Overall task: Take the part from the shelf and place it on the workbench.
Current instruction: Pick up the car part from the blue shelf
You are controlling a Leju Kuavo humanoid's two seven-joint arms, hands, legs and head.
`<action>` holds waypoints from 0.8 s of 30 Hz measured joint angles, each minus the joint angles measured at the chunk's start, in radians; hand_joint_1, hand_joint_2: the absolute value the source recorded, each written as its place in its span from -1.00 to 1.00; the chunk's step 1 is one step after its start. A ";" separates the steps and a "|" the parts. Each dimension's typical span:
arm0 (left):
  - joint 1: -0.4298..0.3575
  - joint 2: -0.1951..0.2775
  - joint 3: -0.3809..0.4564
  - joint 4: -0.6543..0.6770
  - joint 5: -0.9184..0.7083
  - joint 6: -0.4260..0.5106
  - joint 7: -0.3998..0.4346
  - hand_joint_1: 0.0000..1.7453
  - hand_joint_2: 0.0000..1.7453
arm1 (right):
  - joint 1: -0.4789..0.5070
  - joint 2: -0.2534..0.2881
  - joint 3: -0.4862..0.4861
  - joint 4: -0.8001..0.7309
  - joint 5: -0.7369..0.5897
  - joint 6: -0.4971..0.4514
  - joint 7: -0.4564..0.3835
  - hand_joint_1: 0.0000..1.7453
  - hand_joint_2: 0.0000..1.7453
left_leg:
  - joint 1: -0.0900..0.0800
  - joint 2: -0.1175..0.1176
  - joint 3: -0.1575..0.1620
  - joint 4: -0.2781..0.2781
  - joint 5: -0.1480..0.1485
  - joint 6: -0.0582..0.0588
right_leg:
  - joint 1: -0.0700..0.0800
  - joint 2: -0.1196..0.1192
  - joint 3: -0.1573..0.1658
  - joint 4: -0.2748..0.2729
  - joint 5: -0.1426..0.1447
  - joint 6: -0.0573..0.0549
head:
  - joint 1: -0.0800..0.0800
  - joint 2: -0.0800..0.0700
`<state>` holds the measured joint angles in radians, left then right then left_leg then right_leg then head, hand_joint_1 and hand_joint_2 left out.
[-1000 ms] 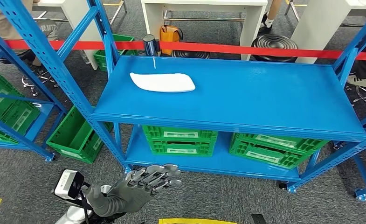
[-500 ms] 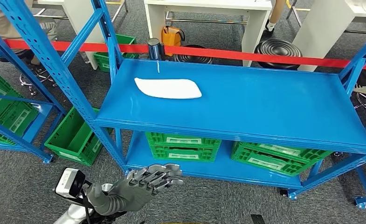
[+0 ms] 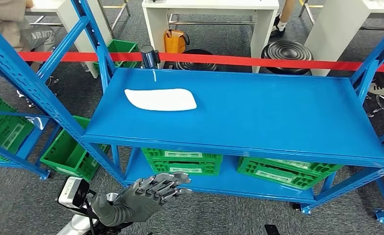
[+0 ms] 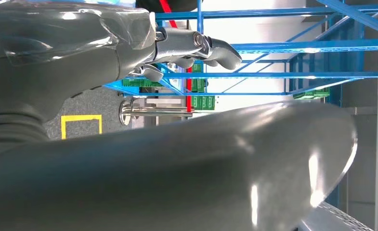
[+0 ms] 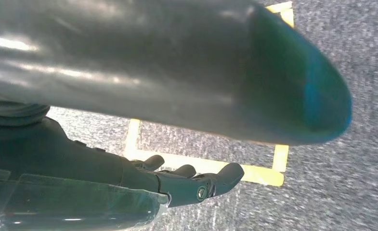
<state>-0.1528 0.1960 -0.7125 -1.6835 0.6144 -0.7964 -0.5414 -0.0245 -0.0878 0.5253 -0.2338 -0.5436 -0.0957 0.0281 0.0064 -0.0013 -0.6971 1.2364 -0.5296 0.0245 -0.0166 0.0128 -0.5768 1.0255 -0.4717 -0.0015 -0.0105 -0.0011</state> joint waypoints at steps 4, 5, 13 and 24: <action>-0.001 0.001 0.001 -0.002 -0.005 0.000 -0.002 -1.00 -1.00 | -0.002 0.009 0.000 0.000 0.001 0.000 -0.003 -1.00 -1.00 | -0.028 0.002 0.080 -0.202 0.094 0.061 | 0.004 0.003 0.020 -0.008 -0.015 0.004 | 0.007 0.000; -0.001 0.001 0.002 -0.003 -0.007 0.000 -0.003 -1.00 -1.00 | -0.003 0.011 0.000 0.000 0.001 0.000 -0.004 -1.00 -1.00 | -0.031 0.002 0.084 -0.211 0.089 0.063 | 0.003 0.003 0.022 -0.012 -0.016 0.009 | 0.008 0.000; 0.006 -0.002 0.001 -0.007 -0.013 0.003 -0.007 -1.00 -1.00 | -0.004 0.001 0.000 0.000 0.006 0.000 -0.004 -1.00 -1.00 | -0.016 -0.001 0.172 -0.300 0.094 0.051 | -0.011 -0.005 -0.124 0.234 -0.088 0.032 | 0.010 0.000; 0.017 0.003 0.004 -0.010 -0.019 0.003 -0.016 -1.00 -1.00 | -0.002 0.003 0.000 0.000 0.014 0.004 0.001 -1.00 -1.00 | 0.005 -0.003 0.172 -0.206 -0.007 -0.013 | -0.030 -0.006 -0.028 0.016 0.005 0.034 | 0.001 0.000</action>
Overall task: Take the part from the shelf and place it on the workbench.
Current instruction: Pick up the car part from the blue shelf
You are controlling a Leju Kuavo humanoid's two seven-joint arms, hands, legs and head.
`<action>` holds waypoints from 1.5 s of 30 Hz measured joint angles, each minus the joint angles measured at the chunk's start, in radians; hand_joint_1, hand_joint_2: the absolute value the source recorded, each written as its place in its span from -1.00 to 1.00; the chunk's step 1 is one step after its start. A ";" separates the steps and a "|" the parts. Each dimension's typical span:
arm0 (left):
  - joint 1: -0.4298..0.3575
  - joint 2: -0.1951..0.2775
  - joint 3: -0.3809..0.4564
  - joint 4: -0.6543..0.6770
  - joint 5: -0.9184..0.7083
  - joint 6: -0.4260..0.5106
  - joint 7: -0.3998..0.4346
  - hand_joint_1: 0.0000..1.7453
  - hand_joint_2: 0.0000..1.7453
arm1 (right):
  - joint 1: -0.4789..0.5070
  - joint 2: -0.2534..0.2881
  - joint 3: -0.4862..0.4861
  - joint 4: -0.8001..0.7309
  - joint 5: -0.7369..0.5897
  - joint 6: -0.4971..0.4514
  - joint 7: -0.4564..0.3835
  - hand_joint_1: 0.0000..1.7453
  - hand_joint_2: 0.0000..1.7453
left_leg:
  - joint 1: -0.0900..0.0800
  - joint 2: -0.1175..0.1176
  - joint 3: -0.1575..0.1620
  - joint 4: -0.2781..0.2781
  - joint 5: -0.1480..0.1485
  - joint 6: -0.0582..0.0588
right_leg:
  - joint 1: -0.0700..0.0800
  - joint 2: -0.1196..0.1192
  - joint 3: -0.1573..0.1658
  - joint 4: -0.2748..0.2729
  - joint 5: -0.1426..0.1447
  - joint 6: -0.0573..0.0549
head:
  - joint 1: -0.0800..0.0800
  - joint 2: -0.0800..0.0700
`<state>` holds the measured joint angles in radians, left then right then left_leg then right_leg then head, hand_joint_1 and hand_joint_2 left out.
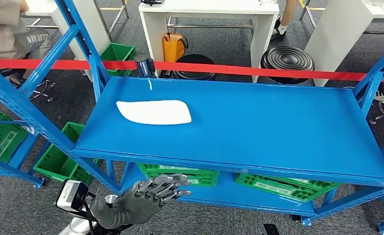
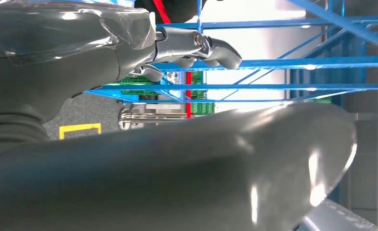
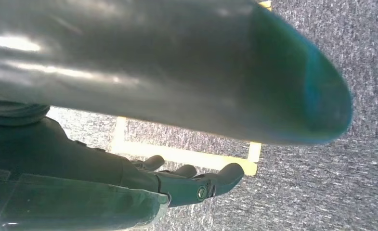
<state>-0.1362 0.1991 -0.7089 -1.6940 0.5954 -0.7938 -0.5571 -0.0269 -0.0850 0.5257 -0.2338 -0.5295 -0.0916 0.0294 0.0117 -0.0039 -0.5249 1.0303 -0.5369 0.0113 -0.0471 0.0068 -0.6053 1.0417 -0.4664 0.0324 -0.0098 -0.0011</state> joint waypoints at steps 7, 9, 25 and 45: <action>0.006 0.006 0.000 0.000 0.000 0.000 -0.002 -1.00 -1.00 | 0.002 0.000 0.000 0.000 0.000 -0.003 0.001 -1.00 -1.00 | -0.003 0.003 -0.191 0.244 -0.018 0.008 | 0.017 0.005 0.038 -0.001 -0.031 -0.022 | -0.002 0.000; 0.005 0.006 0.000 0.000 0.000 0.000 -0.002 -1.00 -1.00 | 0.002 0.005 0.000 0.000 0.000 -0.003 0.001 -1.00 -1.00 | -0.015 0.002 -0.148 0.113 0.072 0.044 | 0.022 0.008 0.056 -0.006 -0.041 -0.024 | 0.001 0.000; 0.006 0.005 -0.001 -0.004 -0.002 -0.003 -0.002 -1.00 -1.00 | 0.005 -0.002 0.002 0.000 -0.001 -0.004 0.001 -1.00 -1.00 | -0.020 -0.004 0.008 -0.052 0.054 0.037 | 0.003 -0.008 -0.013 0.021 0.005 0.048 | 0.009 0.000; 0.005 0.005 -0.001 -0.005 -0.028 0.015 0.036 -1.00 1.00 | 0.008 0.001 0.001 0.001 -0.013 -0.004 -0.008 -1.00 -1.00 | -0.021 0.003 -0.076 -0.024 0.098 0.040 | 0.011 0.004 0.065 -0.026 -0.042 0.005 | 0.000 0.000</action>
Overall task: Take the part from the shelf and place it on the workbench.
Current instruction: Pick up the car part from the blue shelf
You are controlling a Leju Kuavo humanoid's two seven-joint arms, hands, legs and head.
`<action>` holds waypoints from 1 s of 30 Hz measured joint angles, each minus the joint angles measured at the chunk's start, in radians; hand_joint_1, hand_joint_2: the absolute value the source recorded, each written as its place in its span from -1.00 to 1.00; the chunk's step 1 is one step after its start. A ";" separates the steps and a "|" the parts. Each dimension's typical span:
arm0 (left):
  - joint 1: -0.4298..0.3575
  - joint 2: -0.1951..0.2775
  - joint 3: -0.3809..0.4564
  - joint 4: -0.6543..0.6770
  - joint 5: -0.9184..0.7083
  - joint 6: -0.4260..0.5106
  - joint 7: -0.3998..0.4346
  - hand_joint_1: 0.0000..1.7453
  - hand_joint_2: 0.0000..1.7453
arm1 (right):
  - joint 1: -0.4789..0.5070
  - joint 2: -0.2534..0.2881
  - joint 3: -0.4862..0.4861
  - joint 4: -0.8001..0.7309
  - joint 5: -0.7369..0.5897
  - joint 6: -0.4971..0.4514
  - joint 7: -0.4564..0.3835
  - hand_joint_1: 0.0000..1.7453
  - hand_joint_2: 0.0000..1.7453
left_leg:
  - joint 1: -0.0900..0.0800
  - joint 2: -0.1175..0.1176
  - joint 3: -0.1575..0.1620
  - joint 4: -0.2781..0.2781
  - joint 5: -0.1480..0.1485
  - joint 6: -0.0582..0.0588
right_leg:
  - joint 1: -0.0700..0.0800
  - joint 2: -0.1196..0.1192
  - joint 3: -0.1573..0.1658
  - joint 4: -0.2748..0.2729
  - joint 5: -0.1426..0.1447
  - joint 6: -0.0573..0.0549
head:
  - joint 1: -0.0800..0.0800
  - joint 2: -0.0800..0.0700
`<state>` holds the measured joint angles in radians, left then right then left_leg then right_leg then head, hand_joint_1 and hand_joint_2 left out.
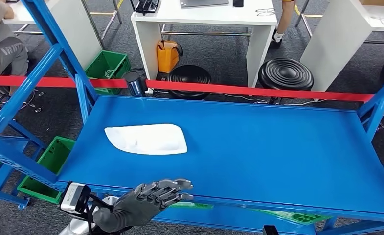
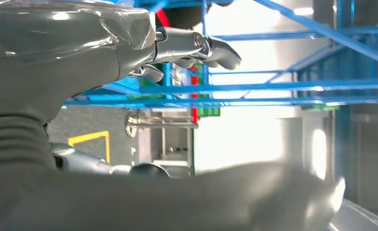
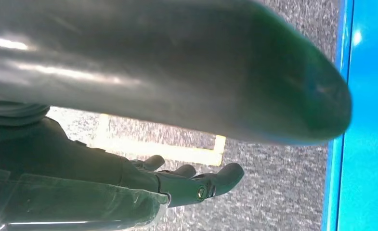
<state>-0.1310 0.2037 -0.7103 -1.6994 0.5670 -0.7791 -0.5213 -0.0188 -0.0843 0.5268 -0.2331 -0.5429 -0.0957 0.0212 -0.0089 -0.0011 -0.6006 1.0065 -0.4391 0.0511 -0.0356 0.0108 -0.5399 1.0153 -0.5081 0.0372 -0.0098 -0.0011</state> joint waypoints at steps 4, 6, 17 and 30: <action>-0.003 -0.005 -0.001 0.005 -0.127 0.101 -0.002 -1.00 1.00 | 0.005 -0.003 -0.001 0.004 -0.016 0.001 -0.010 -1.00 -1.00 | 0.003 0.001 0.034 -0.043 0.014 0.004 | 0.004 -0.005 -0.078 0.146 -0.059 -0.007 | 0.003 0.000; -0.002 -0.008 -0.002 0.009 -0.294 0.233 -0.022 -1.00 1.00 | 0.014 -0.006 -0.005 0.010 -0.032 0.001 -0.018 -1.00 -1.00 | 0.000 -0.002 0.035 -0.042 0.011 0.008 | 0.004 -0.005 -0.144 0.249 -0.084 -0.007 | 0.003 0.000; -0.011 -0.012 -0.034 0.073 -1.036 0.979 0.095 -1.00 1.00 | 0.047 0.010 -0.050 0.036 -0.091 -0.014 -0.056 -1.00 -1.00 | 0.003 -0.005 0.010 0.054 -0.068 -0.033 | -0.004 -0.009 -0.055 0.012 0.044 -0.017 | -0.002 0.000; -0.020 -0.010 -0.068 0.136 -1.271 1.140 0.237 -1.00 1.00 | 0.052 0.023 -0.061 0.053 -0.090 -0.021 -0.060 -1.00 -1.00 | 0.007 -0.001 0.017 0.002 -0.025 -0.016 | -0.001 -0.004 -0.043 0.003 0.037 -0.001 | -0.006 0.000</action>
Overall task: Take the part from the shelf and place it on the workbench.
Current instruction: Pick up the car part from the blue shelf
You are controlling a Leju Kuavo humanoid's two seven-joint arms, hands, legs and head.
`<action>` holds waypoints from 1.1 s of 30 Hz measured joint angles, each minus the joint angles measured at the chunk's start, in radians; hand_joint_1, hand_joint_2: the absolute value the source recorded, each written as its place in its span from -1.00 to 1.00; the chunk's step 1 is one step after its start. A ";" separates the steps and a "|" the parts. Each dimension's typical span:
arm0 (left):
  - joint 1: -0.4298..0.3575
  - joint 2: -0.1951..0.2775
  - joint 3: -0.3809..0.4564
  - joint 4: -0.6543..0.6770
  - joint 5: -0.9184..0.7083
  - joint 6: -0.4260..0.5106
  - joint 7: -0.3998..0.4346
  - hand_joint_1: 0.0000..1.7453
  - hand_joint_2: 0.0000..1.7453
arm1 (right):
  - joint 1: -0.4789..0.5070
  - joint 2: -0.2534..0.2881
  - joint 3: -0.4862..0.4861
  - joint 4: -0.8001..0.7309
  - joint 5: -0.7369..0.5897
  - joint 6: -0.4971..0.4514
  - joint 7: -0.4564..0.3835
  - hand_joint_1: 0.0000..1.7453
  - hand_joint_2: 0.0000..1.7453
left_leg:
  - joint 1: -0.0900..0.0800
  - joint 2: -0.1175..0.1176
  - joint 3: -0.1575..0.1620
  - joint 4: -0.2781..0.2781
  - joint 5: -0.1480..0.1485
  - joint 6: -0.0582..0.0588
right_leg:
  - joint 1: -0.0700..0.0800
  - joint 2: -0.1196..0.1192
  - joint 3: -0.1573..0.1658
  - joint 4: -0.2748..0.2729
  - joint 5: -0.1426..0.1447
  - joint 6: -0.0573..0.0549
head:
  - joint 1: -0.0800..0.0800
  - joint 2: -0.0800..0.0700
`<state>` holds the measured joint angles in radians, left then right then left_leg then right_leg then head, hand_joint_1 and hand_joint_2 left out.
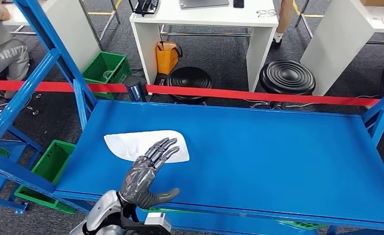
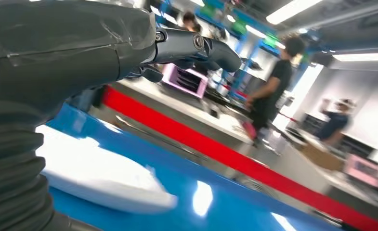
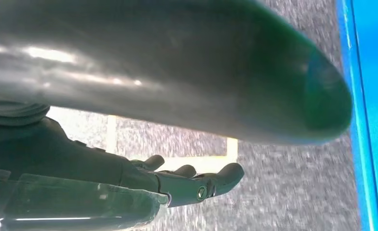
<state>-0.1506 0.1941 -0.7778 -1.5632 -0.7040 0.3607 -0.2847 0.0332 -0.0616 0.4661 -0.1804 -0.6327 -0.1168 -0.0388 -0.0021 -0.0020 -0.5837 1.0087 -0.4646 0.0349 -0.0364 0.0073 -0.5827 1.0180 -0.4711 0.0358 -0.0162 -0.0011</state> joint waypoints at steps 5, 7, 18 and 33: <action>-0.003 -0.005 -0.009 0.032 -0.151 0.042 0.098 -1.00 1.00 | -0.001 -0.002 0.000 0.010 0.004 -0.002 -0.003 -1.00 -1.00 | 0.000 0.002 0.028 -0.039 0.022 0.020 | 0.006 -0.003 -0.093 0.199 -0.089 -0.012 | 0.007 0.000; -0.002 -0.006 -0.011 0.051 -0.205 0.046 0.133 -1.00 1.00 | 0.001 -0.005 0.000 0.013 0.008 -0.002 -0.004 -1.00 -1.00 | -0.005 0.000 0.027 -0.038 0.021 0.021 | 0.006 -0.004 -0.133 0.273 -0.109 -0.008 | 0.007 0.000; 0.000 -0.009 -0.007 0.112 -0.318 0.045 0.214 -1.00 1.00 | -0.001 -0.010 0.000 0.014 0.015 -0.006 0.006 -1.00 -1.00 | -0.006 -0.004 -0.011 0.062 -0.047 -0.018 | -0.001 -0.005 0.004 -0.003 0.005 -0.017 | 0.001 0.000; 0.004 -0.011 0.031 0.208 -0.520 0.006 0.313 -1.00 1.00 | -0.009 -0.017 0.002 0.009 0.027 -0.011 0.029 -1.00 -1.00 | 0.002 0.001 0.022 -0.032 0.019 0.011 | 0.007 -0.005 -0.014 0.034 -0.018 0.001 | 0.001 0.000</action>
<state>-0.1462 0.1836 -0.7465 -1.3550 -1.2239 0.3670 0.0283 0.0241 -0.0787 0.4681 -0.1719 -0.6052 -0.1278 -0.0101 -0.0005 -0.0011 -0.5622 0.9765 -0.4451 0.0462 -0.0296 0.0027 -0.5971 1.0518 -0.4891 0.0367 -0.0150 -0.0010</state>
